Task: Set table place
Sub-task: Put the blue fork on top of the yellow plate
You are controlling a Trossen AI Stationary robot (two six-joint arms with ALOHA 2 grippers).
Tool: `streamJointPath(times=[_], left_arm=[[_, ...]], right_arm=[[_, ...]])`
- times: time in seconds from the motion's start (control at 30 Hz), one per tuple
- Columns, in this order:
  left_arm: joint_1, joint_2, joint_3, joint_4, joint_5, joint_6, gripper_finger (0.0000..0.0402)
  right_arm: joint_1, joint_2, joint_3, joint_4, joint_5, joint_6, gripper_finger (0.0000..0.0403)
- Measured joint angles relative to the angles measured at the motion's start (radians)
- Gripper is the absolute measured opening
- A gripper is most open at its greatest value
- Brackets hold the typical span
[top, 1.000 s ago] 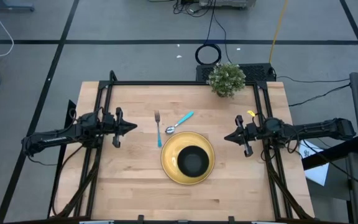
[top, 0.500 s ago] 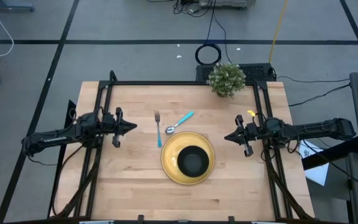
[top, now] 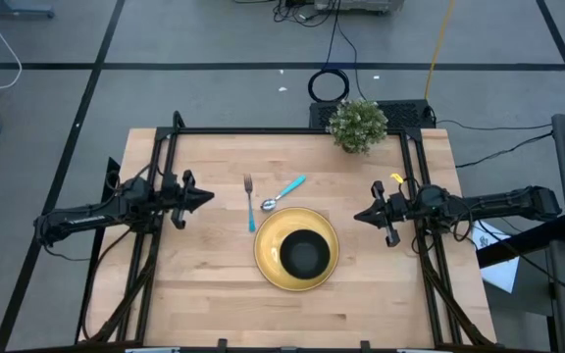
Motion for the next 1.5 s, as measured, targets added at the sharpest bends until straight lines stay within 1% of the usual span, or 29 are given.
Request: streamJointPath(times=[0.23, 0.37, 0.47, 0.57, 0.63, 0.87, 1.1, 1.17, 1.3, 1.5], left_arm=[[0.000, 0.000, 0.000, -0.010, -0.006, 0.021, 0.0017], [0.000, 0.000, 0.000, 0.032, -0.035, 0.024, 0.0017], [0.000, 0.000, 0.000, 0.034, -0.048, 0.028, 0.0017], [0.000, 0.000, 0.000, 0.034, -0.070, 0.064, 0.0017], [0.000, 0.000, 0.000, 0.038, -0.110, 0.076, 0.0017], [0.000, 0.000, 0.000, 0.040, -0.279, 0.032, 0.0017], [0.000, 0.009, 0.000, 0.186, -0.294, 0.078, 0.0017], [0.000, 0.028, 0.013, 0.197, -0.296, 0.099, 0.0020], [0.000, 0.112, 0.071, 0.200, -0.297, 0.161, 0.0046], [0.000, 0.287, 0.201, 0.212, -0.293, 0.232, 0.0130]], right_arm=[[0.000, 0.000, 0.000, 0.000, 0.000, 0.010, 0.0000], [0.000, 0.000, 0.000, -0.001, 0.000, 0.010, 0.0000], [0.000, 0.000, 0.000, -0.001, 0.000, 0.010, 0.0000], [0.000, 0.000, 0.000, -0.001, 0.000, 0.009, 0.0000], [0.000, 0.000, 0.000, -0.001, 0.000, 0.006, 0.0000], [0.000, 0.000, 0.000, -0.001, 0.000, 0.005, 0.0000], [0.000, 0.000, 0.000, -0.001, 0.002, -0.013, 0.0000], [0.000, 0.000, 0.000, -0.001, 0.003, -0.014, 0.0000], [0.000, 0.000, 0.000, -0.001, 0.003, -0.017, 0.0000], [0.000, 0.000, 0.000, -0.001, 0.003, -0.034, 0.0000]])
